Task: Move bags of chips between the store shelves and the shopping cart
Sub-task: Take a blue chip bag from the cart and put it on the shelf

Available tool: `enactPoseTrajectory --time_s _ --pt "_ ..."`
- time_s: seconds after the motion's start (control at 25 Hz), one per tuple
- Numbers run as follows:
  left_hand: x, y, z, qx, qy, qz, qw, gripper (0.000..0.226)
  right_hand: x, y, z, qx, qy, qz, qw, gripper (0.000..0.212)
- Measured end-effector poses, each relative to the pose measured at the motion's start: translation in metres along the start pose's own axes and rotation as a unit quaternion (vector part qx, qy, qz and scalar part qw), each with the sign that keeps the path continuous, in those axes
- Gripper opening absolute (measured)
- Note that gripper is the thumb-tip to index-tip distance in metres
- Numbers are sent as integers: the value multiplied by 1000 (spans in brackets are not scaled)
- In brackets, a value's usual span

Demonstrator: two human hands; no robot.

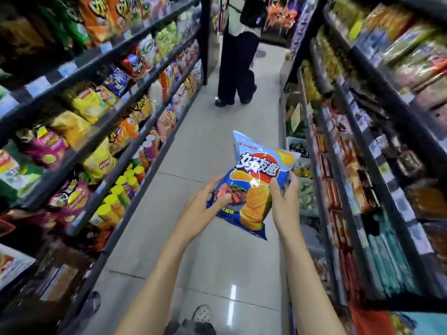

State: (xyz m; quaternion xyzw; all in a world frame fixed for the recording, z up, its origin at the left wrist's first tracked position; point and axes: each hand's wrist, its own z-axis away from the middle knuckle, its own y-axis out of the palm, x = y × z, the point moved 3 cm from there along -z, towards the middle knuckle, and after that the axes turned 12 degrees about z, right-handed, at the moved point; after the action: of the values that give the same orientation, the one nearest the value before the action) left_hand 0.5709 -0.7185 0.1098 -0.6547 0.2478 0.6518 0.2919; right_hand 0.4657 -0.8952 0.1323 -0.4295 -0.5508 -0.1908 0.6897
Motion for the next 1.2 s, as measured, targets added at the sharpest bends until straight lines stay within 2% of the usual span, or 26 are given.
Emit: enactPoseTrajectory --time_s 0.08,0.24,0.48,0.56,0.72,0.88,1.0,1.2 --pt "5 -16 -26 -2 -9 11 1000 46 4 25 -29 13 9 -5 1000 51" --pt "25 -63 -78 -60 -39 19 997 48 21 93 -99 73 -7 1 997 47" --pt "34 -153 -170 -193 -62 20 979 48 66 227 -215 206 -41 6 978 48" --pt "29 -181 -204 -243 -73 11 967 53 91 269 -259 256 -58 7 965 48" --pt "8 -227 -262 -330 -73 -4 941 52 139 343 -329 323 -114 7 940 53" --pt "1 -272 -283 -440 -80 -20 894 49 187 421 -359 409 -167 -17 897 60" --pt "0 -317 -275 -528 -89 -51 843 64 224 475 -350 478 -208 -14 853 61" --pt "-27 -403 -274 -604 -49 -23 795 48 298 560 -330 557 -255 -73 787 60"
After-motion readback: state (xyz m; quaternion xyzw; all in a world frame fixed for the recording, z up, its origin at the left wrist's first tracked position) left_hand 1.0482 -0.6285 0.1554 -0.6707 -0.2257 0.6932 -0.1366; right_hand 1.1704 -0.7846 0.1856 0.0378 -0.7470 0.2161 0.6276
